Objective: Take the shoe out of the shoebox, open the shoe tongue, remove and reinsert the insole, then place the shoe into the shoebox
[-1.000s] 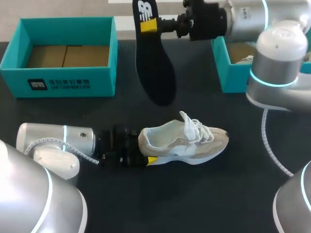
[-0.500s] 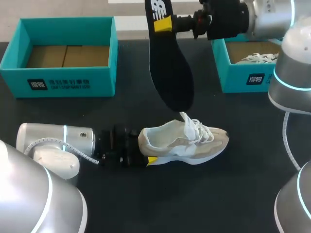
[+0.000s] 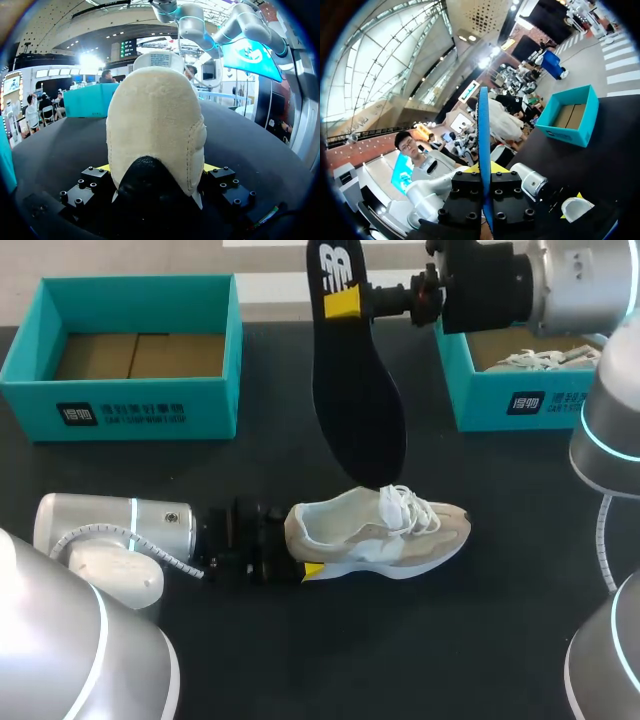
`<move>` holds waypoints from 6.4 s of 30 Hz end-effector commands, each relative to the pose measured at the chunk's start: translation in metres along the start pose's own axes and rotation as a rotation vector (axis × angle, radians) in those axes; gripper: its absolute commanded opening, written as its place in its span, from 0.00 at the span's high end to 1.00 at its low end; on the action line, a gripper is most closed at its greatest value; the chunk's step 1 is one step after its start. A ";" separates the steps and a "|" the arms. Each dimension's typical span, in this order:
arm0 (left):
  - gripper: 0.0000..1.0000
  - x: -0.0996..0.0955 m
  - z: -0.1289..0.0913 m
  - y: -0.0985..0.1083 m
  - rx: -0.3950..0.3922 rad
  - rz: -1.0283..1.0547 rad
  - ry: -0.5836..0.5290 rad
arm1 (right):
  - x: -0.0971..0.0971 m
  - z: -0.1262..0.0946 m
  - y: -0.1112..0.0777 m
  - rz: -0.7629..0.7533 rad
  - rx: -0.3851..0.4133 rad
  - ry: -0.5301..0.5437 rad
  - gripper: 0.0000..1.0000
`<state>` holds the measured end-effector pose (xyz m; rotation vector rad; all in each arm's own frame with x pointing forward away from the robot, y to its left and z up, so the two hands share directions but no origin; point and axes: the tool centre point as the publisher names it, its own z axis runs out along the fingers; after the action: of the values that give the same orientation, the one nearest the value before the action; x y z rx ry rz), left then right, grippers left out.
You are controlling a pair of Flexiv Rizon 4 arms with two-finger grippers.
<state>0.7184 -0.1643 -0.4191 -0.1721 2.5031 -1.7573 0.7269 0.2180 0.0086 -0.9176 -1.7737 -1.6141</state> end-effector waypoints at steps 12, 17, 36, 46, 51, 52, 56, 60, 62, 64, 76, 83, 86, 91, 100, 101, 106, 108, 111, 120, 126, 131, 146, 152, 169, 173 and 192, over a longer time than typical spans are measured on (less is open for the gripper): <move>1.00 0.001 0.000 0.000 -0.002 0.000 0.000 | 0.002 -0.006 -0.007 -0.045 -0.053 0.027 1.00; 1.00 0.001 0.000 0.000 -0.002 0.000 0.000 | 0.007 -0.021 -0.019 -0.113 -0.124 0.072 1.00; 1.00 0.001 0.000 0.000 -0.002 0.000 0.000 | 0.023 -0.036 -0.052 -0.104 -0.067 0.066 1.00; 1.00 0.001 0.000 0.000 -0.002 0.000 0.000 | 0.033 -0.033 -0.075 -0.042 -0.093 0.068 1.00; 1.00 0.001 0.000 0.000 -0.002 0.000 0.000 | 0.036 -0.033 -0.080 -0.019 -0.104 0.060 1.00; 1.00 0.001 0.000 0.000 -0.002 0.000 0.000 | 0.037 -0.033 -0.080 -0.018 -0.105 0.062 1.00; 1.00 0.001 0.000 0.000 -0.002 0.000 0.000 | 0.040 -0.033 -0.083 -0.016 -0.101 0.066 1.00; 1.00 0.001 0.000 0.000 -0.002 0.000 0.000 | 0.040 -0.034 -0.084 -0.015 -0.098 0.063 1.00; 1.00 0.001 0.000 0.000 -0.002 0.000 0.000 | 0.040 -0.034 -0.084 -0.015 -0.098 0.063 1.00; 1.00 0.001 0.000 0.000 -0.002 0.000 0.000 | 0.040 -0.034 -0.084 -0.015 -0.098 0.063 1.00; 0.00 0.002 -0.002 -0.002 0.009 -0.003 -0.019 | 0.040 -0.034 -0.084 -0.015 -0.098 0.063 1.00; 0.00 0.004 -0.018 -0.018 -0.146 -0.067 0.001 | 0.040 -0.034 -0.084 -0.015 -0.098 0.063 1.00; 0.00 0.002 -0.025 -0.025 -0.242 -0.097 0.031 | 0.040 -0.034 -0.084 -0.015 -0.098 0.063 1.00; 0.00 0.002 -0.025 -0.025 -0.242 -0.097 0.031 | 0.040 -0.034 -0.084 -0.015 -0.098 0.063 1.00; 0.00 0.002 -0.025 -0.025 -0.242 -0.097 0.031 | 0.040 -0.034 -0.084 -0.015 -0.098 0.063 1.00; 0.00 0.002 -0.025 -0.025 -0.242 -0.097 0.031 | 0.040 -0.034 -0.084 -0.015 -0.098 0.063 1.00; 0.00 0.007 -0.030 -0.042 -0.346 -0.009 0.045 | 0.040 -0.034 -0.084 -0.015 -0.098 0.063 1.00; 0.00 0.008 -0.032 -0.048 -0.386 0.008 0.054 | 0.040 -0.034 -0.084 -0.015 -0.098 0.063 1.00; 0.00 0.007 -0.035 -0.054 -0.449 0.009 0.057 | 0.040 -0.034 -0.084 -0.015 -0.098 0.063 1.00; 0.00 0.000 -0.045 -0.073 -0.678 -0.062 0.120 | 0.040 -0.034 -0.084 -0.015 -0.098 0.063 1.00; 0.00 -0.002 -0.055 -0.086 -0.829 -0.087 0.092 | 0.040 -0.034 -0.084 -0.015 -0.098 0.063 1.00; 0.00 -0.001 -0.059 -0.091 -0.873 -0.074 0.062 | 0.040 -0.034 -0.084 -0.015 -0.098 0.063 1.00; 0.00 0.000 -0.054 -0.092 -0.928 -0.088 0.091 | 0.040 -0.034 -0.084 -0.015 -0.098 0.063 1.00; 0.00 0.000 -0.041 -0.089 -0.957 -0.075 0.094 | 0.040 -0.034 -0.084 -0.015 -0.098 0.063 1.00; 0.09 -0.047 0.024 -0.071 -0.980 -0.026 0.051 | 0.040 -0.034 -0.084 -0.015 -0.098 0.063 1.00; 0.16 -0.051 0.037 -0.065 -0.983 -0.026 0.063 | 0.040 -0.034 -0.084 -0.015 -0.098 0.063 1.00; 1.00 -0.033 0.063 -0.042 -0.993 -0.078 0.152 | 0.040 -0.034 -0.084 -0.015 -0.098 0.063 1.00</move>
<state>0.7590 -0.2309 -0.3984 -0.1945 3.2485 -0.3886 0.6350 0.1826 -0.0067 -0.8869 -1.6747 -1.7341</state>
